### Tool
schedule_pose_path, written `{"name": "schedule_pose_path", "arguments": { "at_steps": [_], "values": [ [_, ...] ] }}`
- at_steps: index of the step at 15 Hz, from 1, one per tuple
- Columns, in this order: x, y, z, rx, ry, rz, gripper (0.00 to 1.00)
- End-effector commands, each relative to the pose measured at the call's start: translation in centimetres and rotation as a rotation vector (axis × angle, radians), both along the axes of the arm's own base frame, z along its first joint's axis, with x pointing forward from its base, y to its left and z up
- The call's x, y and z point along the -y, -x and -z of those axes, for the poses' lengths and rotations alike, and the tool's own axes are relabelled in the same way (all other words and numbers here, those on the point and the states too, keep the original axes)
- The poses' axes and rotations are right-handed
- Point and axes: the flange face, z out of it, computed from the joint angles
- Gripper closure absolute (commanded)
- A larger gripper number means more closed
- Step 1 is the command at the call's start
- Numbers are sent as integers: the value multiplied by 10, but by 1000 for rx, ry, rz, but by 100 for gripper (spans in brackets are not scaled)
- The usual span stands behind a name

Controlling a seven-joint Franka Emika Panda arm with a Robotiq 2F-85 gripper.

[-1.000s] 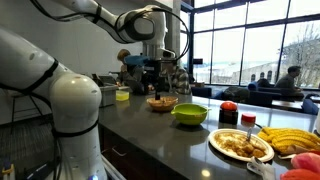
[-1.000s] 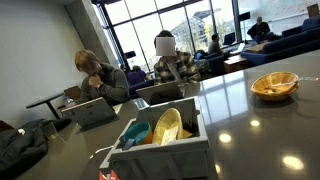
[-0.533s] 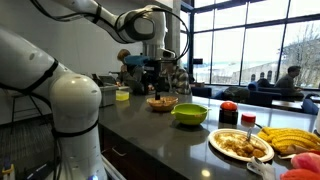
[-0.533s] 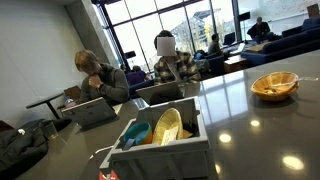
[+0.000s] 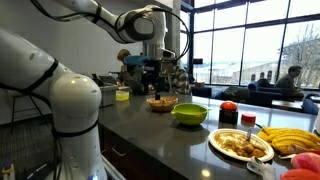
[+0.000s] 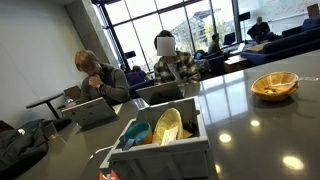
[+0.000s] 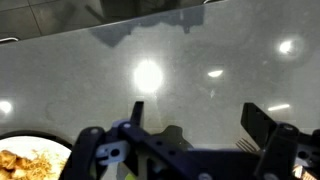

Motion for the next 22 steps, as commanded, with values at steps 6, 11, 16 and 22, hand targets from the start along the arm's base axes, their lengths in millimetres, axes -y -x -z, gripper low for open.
{"name": "schedule_pose_path", "arguments": {
  "at_steps": [6,11,16,22],
  "values": [
    [15,-4,-6,-6,8,-50,0],
    [12,-27,-34,1,109,-256,0],
    [-35,-53,-58,-6,220,-470,0],
    [-107,-97,-66,-43,269,-620,0]
  ]
}}
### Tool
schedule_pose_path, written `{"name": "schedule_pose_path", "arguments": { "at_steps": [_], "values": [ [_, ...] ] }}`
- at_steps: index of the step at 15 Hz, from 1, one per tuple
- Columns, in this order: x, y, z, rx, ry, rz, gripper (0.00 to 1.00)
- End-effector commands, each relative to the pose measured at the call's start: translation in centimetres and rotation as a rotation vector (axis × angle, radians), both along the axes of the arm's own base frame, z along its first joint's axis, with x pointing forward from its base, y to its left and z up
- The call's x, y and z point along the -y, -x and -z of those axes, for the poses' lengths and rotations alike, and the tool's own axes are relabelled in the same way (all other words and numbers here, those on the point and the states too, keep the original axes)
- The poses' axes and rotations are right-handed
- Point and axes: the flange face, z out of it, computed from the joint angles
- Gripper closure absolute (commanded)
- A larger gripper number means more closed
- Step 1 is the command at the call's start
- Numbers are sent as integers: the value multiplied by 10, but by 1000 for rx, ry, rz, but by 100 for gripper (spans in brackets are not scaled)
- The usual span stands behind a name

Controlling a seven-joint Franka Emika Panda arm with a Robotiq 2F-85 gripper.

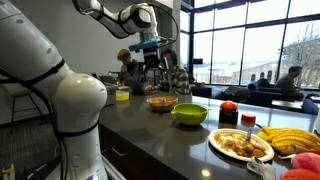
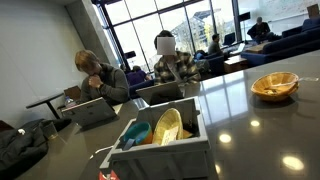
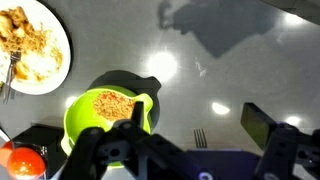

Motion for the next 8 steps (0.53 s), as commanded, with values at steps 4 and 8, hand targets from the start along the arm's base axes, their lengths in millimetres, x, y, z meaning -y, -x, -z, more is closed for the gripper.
{"name": "schedule_pose_path", "arguments": {
  "at_steps": [4,8],
  "values": [
    [-43,-56,-11,-75,12,-95,0],
    [-46,-83,-14,-135,17,-165,0]
  ]
}}
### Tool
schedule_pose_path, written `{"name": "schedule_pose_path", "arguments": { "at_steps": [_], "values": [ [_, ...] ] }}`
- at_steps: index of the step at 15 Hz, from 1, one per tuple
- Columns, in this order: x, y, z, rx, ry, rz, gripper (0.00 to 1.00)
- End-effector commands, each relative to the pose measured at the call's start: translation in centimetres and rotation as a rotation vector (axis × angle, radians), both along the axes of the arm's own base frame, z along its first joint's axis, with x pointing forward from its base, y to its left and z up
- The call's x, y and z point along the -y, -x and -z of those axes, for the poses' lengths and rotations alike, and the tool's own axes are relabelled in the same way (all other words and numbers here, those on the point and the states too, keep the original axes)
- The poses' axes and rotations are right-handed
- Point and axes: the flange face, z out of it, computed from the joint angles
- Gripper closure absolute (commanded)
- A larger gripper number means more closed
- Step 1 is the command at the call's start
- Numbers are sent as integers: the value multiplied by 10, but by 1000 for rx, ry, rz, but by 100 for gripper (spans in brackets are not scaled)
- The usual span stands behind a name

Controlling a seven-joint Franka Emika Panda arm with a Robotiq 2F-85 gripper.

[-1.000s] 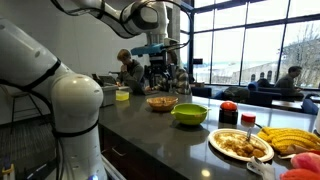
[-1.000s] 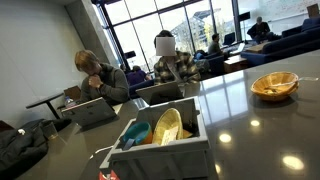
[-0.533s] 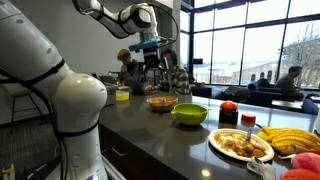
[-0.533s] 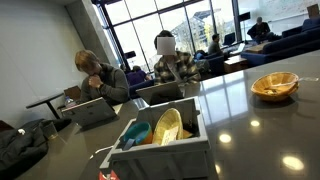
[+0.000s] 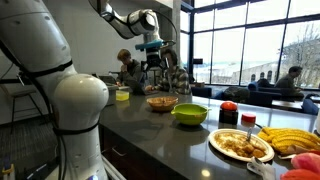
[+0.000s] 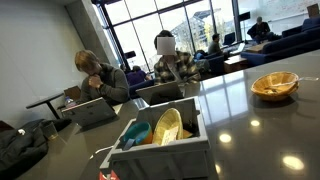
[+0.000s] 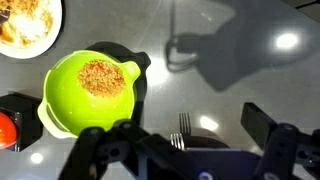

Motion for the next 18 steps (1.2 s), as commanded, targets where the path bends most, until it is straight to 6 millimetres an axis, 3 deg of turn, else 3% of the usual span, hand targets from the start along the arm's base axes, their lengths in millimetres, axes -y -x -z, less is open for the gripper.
{"name": "schedule_pose_path", "arguments": {
  "at_steps": [1,5,11,13,18],
  "values": [
    [-1,-27,-7,-82,-16,-71,0],
    [2,-42,1,-191,-10,-109,0],
    [21,-18,10,-296,-32,-38,0],
    [17,-17,15,-321,-42,-21,0],
    [-17,-20,36,-363,0,-114,0]
  ]
}}
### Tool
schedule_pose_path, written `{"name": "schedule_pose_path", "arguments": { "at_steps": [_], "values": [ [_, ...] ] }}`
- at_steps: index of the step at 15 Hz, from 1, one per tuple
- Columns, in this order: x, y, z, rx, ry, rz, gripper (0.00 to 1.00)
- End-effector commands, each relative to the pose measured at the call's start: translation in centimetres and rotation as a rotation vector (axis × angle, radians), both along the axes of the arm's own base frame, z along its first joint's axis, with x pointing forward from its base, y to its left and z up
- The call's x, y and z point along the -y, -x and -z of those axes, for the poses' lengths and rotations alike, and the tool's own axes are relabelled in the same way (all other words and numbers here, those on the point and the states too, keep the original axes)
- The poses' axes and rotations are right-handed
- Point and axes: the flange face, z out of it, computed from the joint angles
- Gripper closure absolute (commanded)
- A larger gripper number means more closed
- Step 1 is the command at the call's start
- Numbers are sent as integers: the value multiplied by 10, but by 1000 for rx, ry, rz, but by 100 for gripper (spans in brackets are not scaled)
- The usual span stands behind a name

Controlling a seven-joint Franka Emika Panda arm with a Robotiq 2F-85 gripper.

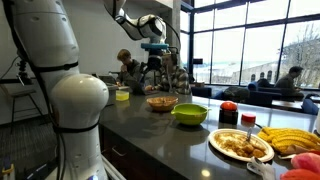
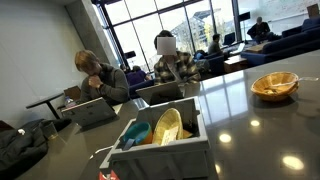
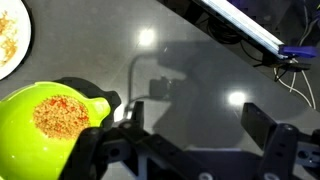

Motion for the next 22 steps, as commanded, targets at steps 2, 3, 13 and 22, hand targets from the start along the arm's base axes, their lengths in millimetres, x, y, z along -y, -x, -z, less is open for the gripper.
{"name": "schedule_pose_path", "arguments": {
  "at_steps": [2,3,13,22],
  "values": [
    [-29,-5,19,-44,48,-68,0],
    [-33,-7,22,-51,63,-78,0],
    [-114,-46,-25,157,-16,-246,0],
    [-140,-104,6,276,-146,-347,0]
  ]
}}
